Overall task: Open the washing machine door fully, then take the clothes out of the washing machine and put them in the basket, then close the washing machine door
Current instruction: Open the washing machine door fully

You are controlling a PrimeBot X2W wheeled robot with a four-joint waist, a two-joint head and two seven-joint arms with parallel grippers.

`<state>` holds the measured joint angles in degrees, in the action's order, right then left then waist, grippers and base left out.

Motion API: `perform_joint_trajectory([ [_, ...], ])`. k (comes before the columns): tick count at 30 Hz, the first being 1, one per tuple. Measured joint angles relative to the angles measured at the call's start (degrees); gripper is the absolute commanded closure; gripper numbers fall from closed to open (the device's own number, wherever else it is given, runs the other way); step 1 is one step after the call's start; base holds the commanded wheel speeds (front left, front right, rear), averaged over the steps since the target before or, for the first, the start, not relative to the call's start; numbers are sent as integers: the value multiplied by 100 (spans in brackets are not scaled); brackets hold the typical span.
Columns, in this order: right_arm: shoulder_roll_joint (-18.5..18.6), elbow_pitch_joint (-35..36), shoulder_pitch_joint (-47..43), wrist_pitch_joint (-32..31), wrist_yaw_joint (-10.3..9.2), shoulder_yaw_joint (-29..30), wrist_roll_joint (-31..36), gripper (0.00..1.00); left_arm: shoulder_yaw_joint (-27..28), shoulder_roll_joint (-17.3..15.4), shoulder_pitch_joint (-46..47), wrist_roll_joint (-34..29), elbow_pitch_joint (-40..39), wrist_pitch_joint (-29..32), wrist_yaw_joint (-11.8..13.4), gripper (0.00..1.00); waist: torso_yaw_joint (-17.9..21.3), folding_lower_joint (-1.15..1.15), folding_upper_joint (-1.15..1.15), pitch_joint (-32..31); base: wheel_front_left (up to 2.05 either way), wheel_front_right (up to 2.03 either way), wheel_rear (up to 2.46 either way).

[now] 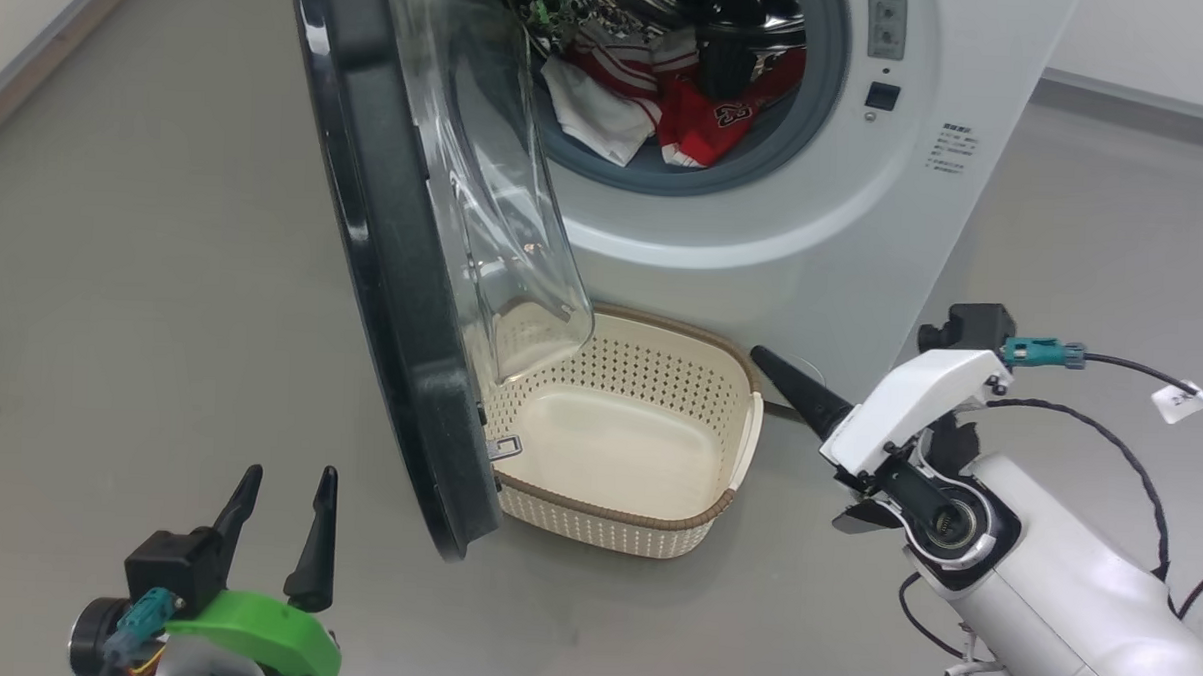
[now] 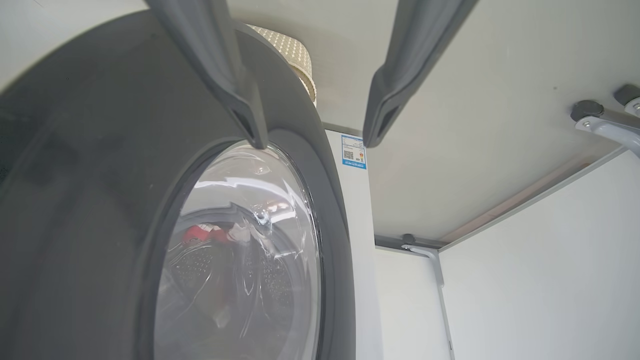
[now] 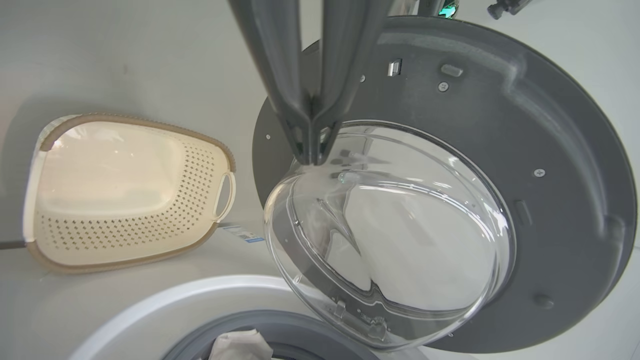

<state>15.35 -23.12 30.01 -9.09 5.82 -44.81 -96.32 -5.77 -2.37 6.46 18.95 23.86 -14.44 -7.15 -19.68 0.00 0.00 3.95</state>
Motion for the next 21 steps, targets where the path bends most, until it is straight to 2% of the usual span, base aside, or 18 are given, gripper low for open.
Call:
perform_joint_trajectory([
  [5, 466, 54, -64, 1163, 9, -156, 1340, 100, 207, -82, -226, -34, -35, 0, 32, 0, 297, 0, 0, -204, 0, 0, 0],
  [8, 726, 75, -174, 1779, -54, -387, 2190, 100, 349, -113, -370, -33, -81, 0, 82, 0, 497, 0, 0, -306, 0, 0, 0],
  [14, 962, 209, -363, 2771, -561, -712, 3496, 100, 546, -142, -536, -33, -192, 0, 88, 0, 933, 0, 0, -442, 0, 0, 0],
  [17, 1073, 225, -500, 2563, -898, -616, 3813, 100, 569, -140, -542, -33, -235, 0, 88, 0, 1143, 0, 0, -477, 0, 0, 0],
  [21, 1114, 335, -852, 2419, -1218, -255, 4052, 100, 631, -133, -543, -41, -304, 0, 88, 0, 1385, 0, 0, -501, 0, 0, 0],
])
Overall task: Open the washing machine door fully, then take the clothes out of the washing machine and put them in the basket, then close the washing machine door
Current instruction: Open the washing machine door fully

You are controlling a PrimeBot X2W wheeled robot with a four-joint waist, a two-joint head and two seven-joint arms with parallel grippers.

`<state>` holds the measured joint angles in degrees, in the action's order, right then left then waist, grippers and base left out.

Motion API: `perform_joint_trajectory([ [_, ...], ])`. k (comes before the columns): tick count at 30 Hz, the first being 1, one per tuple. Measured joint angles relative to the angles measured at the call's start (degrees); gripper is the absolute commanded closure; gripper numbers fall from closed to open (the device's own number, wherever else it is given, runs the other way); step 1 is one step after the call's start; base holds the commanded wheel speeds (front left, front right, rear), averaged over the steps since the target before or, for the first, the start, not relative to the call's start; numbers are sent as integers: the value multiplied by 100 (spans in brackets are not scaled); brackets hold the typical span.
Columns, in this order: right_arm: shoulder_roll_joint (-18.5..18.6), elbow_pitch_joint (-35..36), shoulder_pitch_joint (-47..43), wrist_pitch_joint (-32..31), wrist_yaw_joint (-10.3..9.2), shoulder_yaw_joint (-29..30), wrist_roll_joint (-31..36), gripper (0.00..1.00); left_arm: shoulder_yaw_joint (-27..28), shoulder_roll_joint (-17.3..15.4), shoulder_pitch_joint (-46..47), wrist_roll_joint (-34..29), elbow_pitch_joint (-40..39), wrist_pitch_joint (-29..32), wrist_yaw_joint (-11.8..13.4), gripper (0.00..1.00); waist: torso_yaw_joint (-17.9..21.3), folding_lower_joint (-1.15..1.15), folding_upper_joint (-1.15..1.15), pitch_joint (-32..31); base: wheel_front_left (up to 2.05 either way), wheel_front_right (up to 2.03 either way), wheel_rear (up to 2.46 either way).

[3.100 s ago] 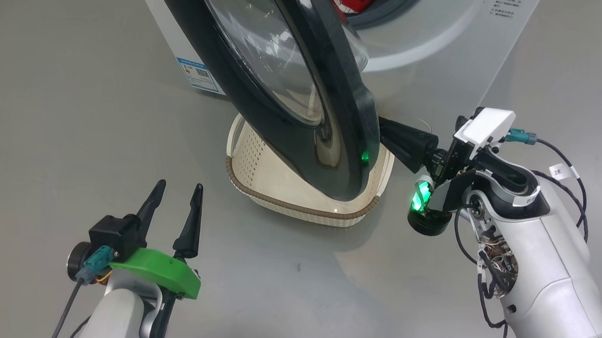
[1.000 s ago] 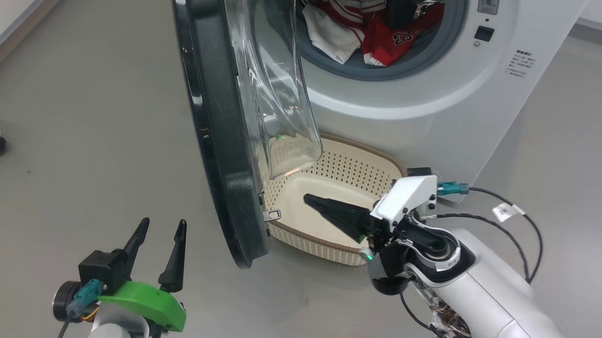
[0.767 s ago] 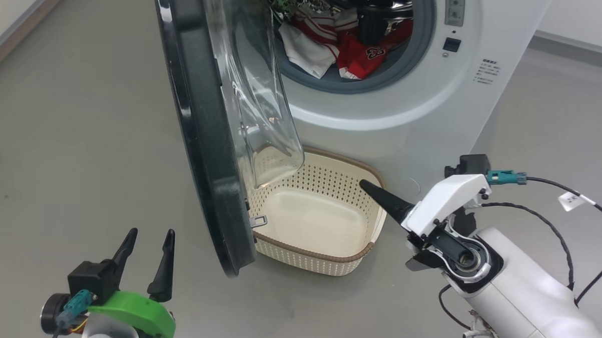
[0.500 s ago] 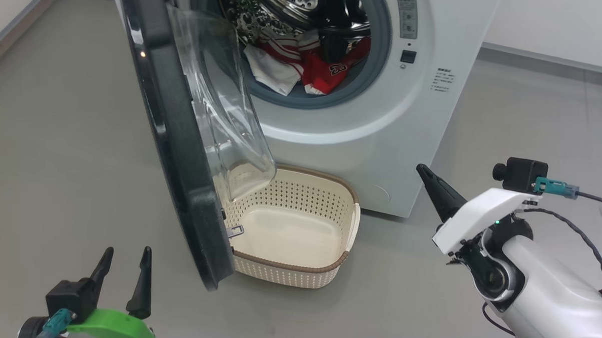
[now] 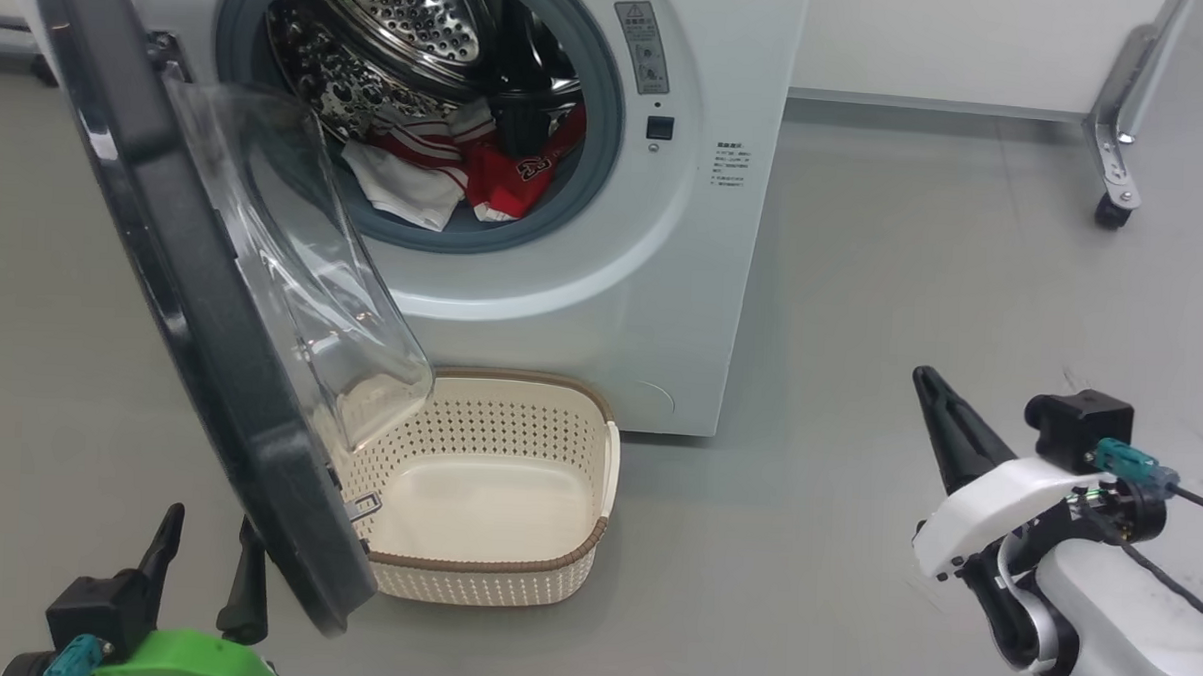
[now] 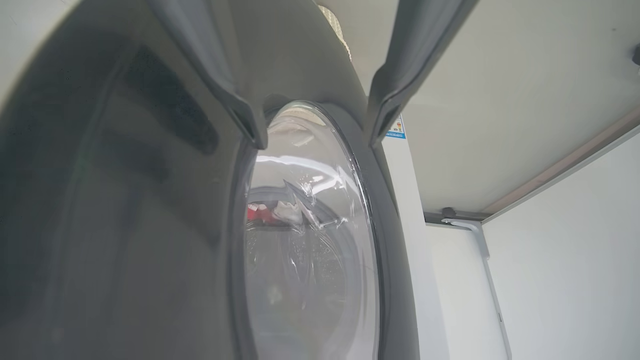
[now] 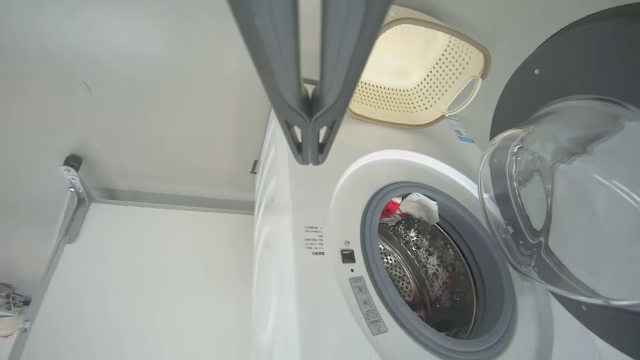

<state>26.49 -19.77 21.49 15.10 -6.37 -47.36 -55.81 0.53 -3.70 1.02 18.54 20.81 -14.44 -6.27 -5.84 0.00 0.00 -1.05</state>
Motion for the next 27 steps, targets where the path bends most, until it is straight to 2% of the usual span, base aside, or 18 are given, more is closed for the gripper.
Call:
perform_joint_trajectory([
  [8, -108, 694, -545, -24, -86, 1392, 880, 100, 162, -7, -20, -47, -100, 0, 0, 0, 302, 0, 0, 14, 0, 0, 0],
  [16, -419, 1154, -1410, -24, -86, 2239, 1603, 100, 205, -9, -73, -85, -140, 0, -1, 0, 451, 0, 0, 79, 0, 0, 0],
  [17, -457, 1185, -1527, -24, -86, 2323, 1670, 67, 204, -9, -74, -103, -140, 0, -2, 0, 457, 0, 0, 85, 0, 0, 0],
  [18, -509, 1206, -1631, -24, -86, 2408, 1730, 67, 204, -9, -74, -107, -141, 0, -4, 0, 461, 0, 0, 90, 0, 0, 0],
  [19, -545, 1209, -1725, -24, -86, 2485, 1825, 27, 204, -9, -74, -107, -141, 0, -5, 0, 466, 0, 0, 93, 0, 0, 0],
  [20, -557, 1209, -1806, -25, -86, 2544, 1947, 0, 205, -9, -74, -107, -141, 0, -5, 0, 470, 0, 0, 95, 0, 0, 0],
  [27, -811, 1325, -2254, -24, -86, 2892, 2423, 0, 203, -8, -76, -218, -141, 0, -8, 0, 482, 0, 0, 103, 0, 0, 0],
])
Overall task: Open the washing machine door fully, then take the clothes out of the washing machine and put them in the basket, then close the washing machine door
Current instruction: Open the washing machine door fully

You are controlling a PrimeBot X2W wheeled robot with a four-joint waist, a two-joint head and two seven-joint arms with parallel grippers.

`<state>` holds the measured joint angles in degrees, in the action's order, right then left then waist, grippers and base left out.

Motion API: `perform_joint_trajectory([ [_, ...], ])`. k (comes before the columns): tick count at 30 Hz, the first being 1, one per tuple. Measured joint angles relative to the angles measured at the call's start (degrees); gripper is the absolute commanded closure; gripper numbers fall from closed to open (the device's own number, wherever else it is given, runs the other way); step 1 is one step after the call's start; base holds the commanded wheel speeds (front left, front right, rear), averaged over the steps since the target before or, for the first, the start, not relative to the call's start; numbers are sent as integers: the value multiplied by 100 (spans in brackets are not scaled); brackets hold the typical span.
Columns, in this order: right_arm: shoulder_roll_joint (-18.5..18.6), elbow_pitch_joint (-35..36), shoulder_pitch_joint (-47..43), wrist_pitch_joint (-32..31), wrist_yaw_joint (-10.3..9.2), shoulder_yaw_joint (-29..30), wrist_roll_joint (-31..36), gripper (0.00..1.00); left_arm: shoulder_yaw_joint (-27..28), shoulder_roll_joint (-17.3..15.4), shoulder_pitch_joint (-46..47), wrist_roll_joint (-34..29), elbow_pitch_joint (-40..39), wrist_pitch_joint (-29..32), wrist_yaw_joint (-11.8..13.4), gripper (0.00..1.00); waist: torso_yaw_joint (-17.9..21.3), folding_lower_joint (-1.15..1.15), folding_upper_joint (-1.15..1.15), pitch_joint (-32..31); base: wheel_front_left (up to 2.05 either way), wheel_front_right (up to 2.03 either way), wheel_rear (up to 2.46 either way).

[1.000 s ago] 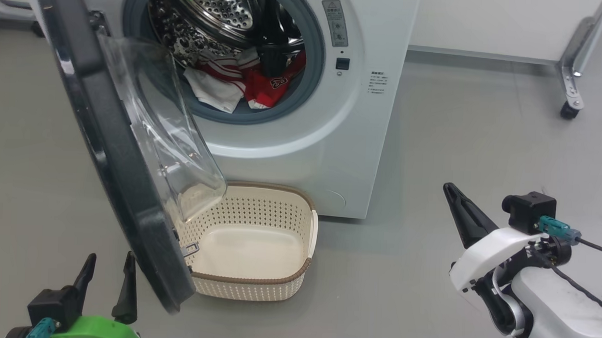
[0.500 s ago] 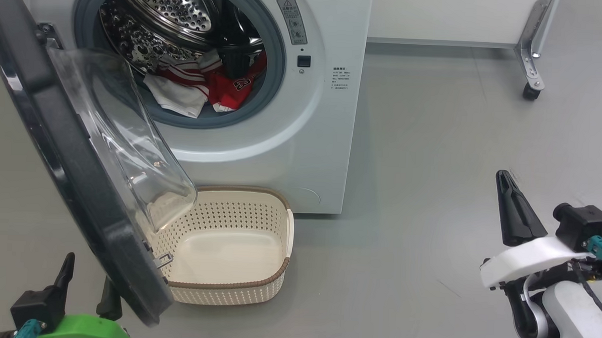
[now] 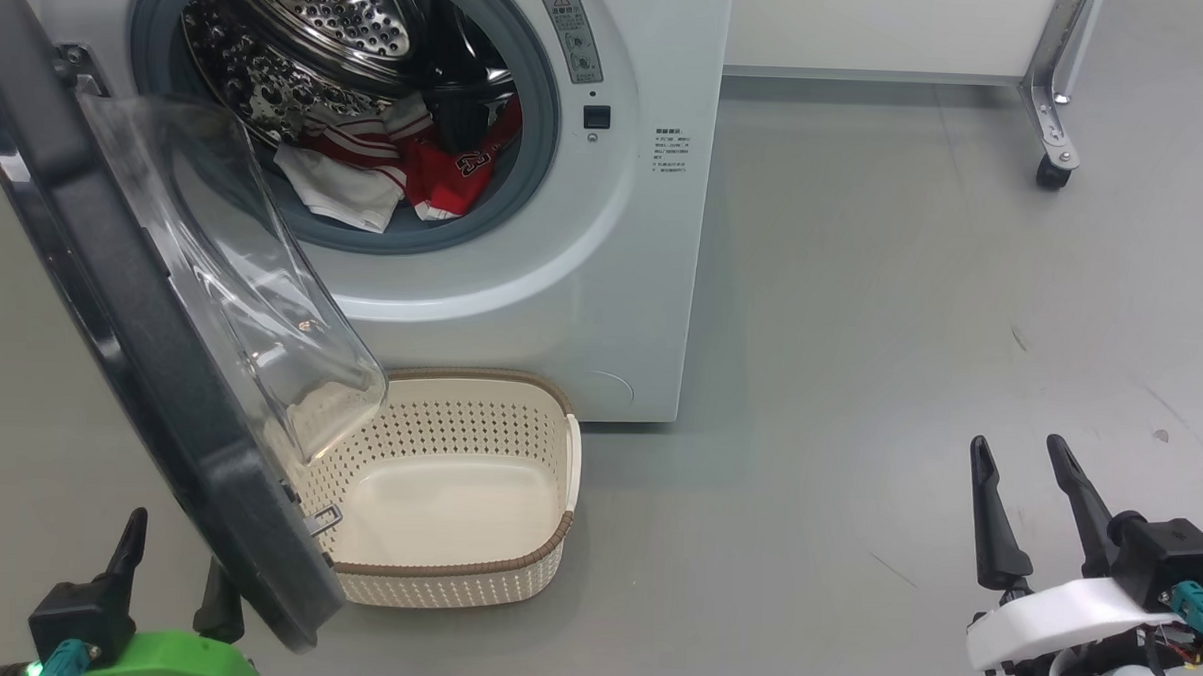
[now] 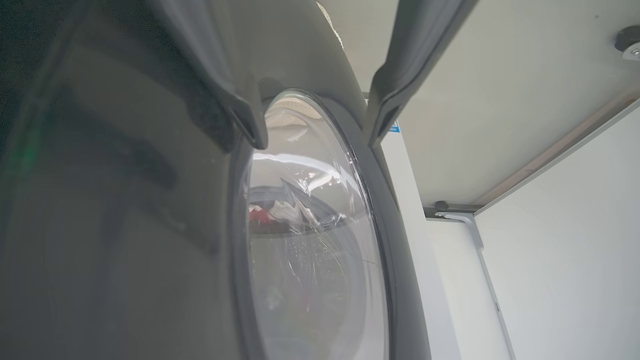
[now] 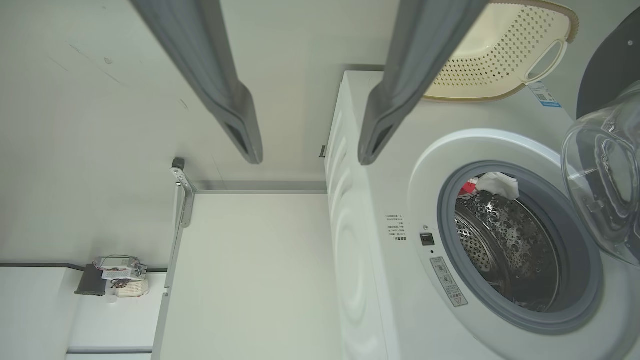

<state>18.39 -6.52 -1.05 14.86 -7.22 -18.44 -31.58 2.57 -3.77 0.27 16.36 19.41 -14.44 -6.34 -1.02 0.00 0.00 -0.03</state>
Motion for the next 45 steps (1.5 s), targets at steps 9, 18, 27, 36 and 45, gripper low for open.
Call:
perform_joint_trajectory([
  [9, -312, 248, -287, 0, 0, 181, 398, 0, -10, 10, 0, -9, 3, 0, -5, 0, -37, 0, 0, -7, 0, 0, 0],
  [18, -513, 321, -515, 0, 0, 204, 662, 0, -45, 43, 0, -34, 13, 0, -9, 0, -93, 0, 0, -33, 0, 0, 0],
  [27, -669, 354, -590, 0, 0, 297, 798, 0, -46, 54, 0, -76, 26, 0, -48, 0, -128, 0, 0, -52, 0, 0, 0],
  [36, -793, 366, -677, 0, 8, 352, 895, 0, -53, 64, 0, -89, 43, 0, -53, 0, -138, 0, 0, -74, 0, 0, 0],
  [45, -892, 359, -680, 0, 113, 423, 1013, 0, -69, 66, -1, -137, 54, 0, -53, 0, -149, 0, 0, -107, 0, 0, 0],
])
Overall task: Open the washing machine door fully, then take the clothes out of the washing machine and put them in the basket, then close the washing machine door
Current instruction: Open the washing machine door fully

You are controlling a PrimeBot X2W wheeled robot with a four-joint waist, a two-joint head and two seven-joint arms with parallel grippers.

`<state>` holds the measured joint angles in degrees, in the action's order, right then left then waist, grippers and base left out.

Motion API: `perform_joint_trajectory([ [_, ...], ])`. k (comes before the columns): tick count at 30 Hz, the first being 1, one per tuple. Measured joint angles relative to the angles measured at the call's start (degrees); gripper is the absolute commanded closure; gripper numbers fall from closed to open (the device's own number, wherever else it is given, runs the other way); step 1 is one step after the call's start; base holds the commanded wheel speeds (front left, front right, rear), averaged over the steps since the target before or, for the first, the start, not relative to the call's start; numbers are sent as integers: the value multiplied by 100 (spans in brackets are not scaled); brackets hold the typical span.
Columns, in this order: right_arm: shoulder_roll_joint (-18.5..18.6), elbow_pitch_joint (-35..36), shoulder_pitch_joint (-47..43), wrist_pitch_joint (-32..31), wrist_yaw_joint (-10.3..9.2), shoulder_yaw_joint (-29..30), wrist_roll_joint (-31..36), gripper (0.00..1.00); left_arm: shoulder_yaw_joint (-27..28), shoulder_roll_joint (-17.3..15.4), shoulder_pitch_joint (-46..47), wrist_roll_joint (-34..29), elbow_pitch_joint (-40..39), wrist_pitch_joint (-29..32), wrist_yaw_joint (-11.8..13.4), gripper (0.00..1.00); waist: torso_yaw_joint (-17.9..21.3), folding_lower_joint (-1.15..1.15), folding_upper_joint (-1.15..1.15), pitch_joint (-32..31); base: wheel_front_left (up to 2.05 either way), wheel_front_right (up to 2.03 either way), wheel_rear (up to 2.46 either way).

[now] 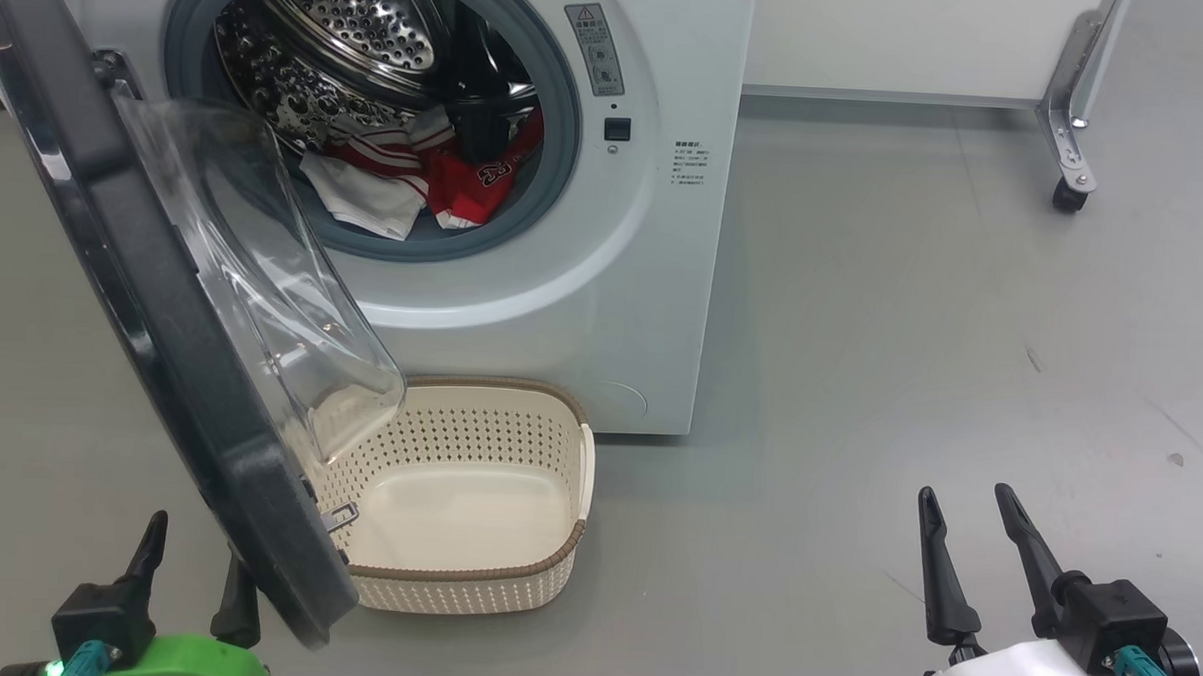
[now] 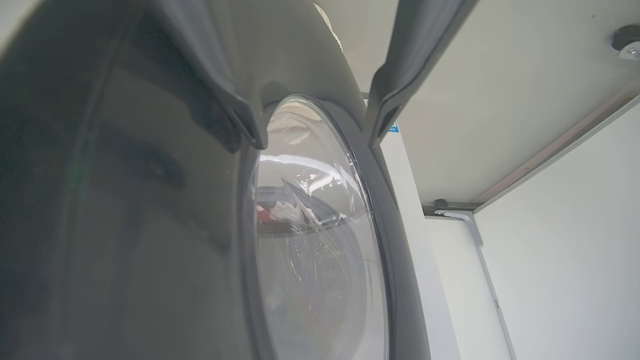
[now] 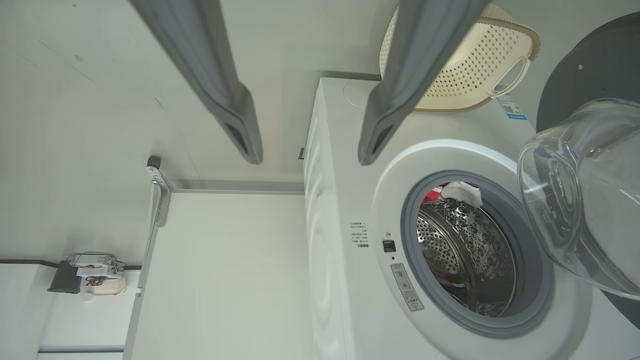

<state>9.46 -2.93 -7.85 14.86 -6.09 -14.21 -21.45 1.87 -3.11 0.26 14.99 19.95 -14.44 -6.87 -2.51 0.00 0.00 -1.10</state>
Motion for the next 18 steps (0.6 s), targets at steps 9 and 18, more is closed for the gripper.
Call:
perform_joint_trajectory([
  [9, -60, -21, -67, 0, 98, 82, 71, 0, -1, 5, -3, -15, 5, 0, -2, 0, -20, 0, 0, -20, 0, 0, 0],
  [18, -141, -25, -87, 0, 194, 166, 147, 0, -35, 21, -13, -47, 4, 0, -5, 100, -56, 0, 0, -44, 0, 0, 0],
])
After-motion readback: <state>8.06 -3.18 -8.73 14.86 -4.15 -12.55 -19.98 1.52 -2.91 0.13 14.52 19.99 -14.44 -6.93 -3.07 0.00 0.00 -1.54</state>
